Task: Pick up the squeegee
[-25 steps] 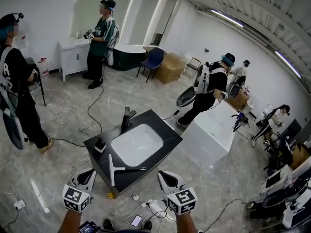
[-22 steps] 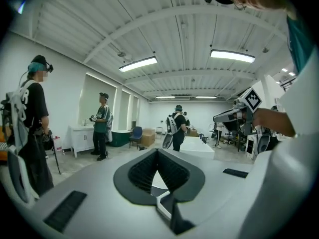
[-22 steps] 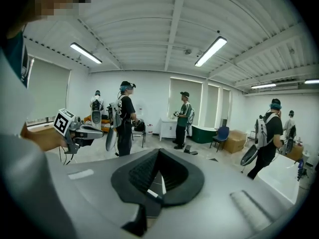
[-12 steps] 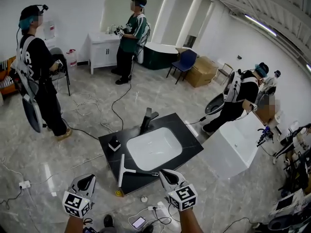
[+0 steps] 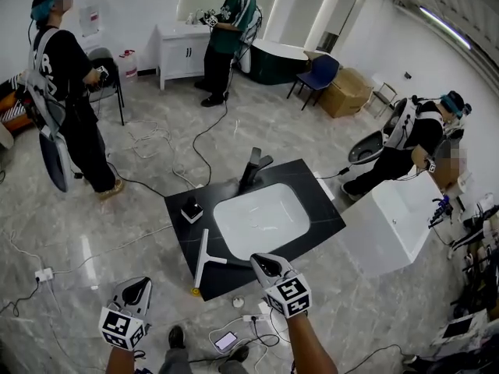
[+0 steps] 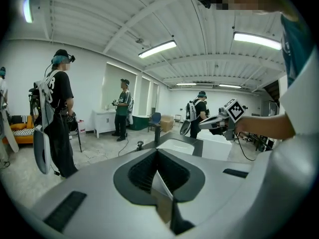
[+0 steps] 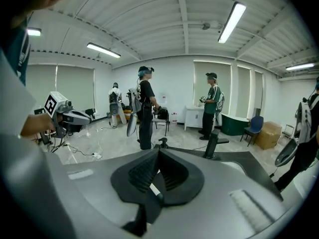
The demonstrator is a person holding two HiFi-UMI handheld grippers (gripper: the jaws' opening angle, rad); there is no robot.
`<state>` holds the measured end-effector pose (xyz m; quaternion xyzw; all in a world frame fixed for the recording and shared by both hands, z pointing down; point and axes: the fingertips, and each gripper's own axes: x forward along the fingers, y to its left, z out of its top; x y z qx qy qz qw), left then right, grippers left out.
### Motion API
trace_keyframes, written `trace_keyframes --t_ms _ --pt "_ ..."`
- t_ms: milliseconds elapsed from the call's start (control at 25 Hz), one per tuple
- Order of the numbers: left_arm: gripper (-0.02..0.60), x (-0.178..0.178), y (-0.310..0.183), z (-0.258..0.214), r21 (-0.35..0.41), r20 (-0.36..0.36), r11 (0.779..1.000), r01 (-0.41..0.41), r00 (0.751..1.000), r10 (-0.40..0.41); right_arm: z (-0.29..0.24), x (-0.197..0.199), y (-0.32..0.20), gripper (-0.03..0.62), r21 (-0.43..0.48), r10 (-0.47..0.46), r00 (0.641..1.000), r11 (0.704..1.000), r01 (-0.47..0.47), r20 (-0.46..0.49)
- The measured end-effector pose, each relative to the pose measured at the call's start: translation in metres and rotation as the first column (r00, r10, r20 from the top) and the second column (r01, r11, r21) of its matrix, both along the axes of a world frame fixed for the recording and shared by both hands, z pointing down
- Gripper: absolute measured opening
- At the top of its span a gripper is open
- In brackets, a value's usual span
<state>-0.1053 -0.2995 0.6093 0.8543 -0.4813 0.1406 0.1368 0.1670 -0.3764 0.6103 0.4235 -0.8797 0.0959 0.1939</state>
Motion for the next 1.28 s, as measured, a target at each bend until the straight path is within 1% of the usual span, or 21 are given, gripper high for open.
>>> trace_keyframes --t_ms 80,160,280,520,640,880,1280 --pt "0.006 -0.002 -0.004 0.014 -0.017 0.005 1.000 0.003 1.000 -0.003 0.022 -0.004 -0.010 0.014 -0.022 -0.013 1.000 1.000 0.013 -0.004" --pt "0.006 -0.005 -0.008 0.027 -0.031 0.009 0.999 0.006 1.000 -0.005 0.041 -0.010 -0.018 0.035 -0.044 -0.024 1.000 0.999 0.024 -0.004" --pt "0.006 -0.007 -0.015 0.044 -0.048 0.010 0.999 0.009 1.000 -0.009 0.071 -0.018 -0.027 0.038 -0.077 -0.043 0.999 0.996 0.042 -0.008" --pt "0.006 -0.007 -0.028 0.072 -0.075 -0.002 0.997 0.007 1.000 -0.007 0.123 -0.035 -0.043 0.059 -0.128 -0.086 0.996 0.988 0.084 -0.011" --pt "0.006 -0.009 -0.031 0.084 -0.091 -0.004 0.996 0.008 1.000 -0.009 0.147 -0.044 -0.049 0.083 -0.150 -0.114 0.993 0.983 0.109 -0.021" --pt "0.006 -0.018 -0.028 0.112 -0.129 -0.002 0.991 0.020 1.000 -0.021 0.198 -0.057 -0.050 0.132 -0.205 -0.178 0.982 0.965 0.163 -0.057" --pt "0.006 -0.026 -0.025 0.139 -0.161 -0.007 0.987 0.029 0.999 -0.031 0.268 -0.072 -0.052 0.160 -0.290 -0.259 0.958 0.933 0.214 -0.125"
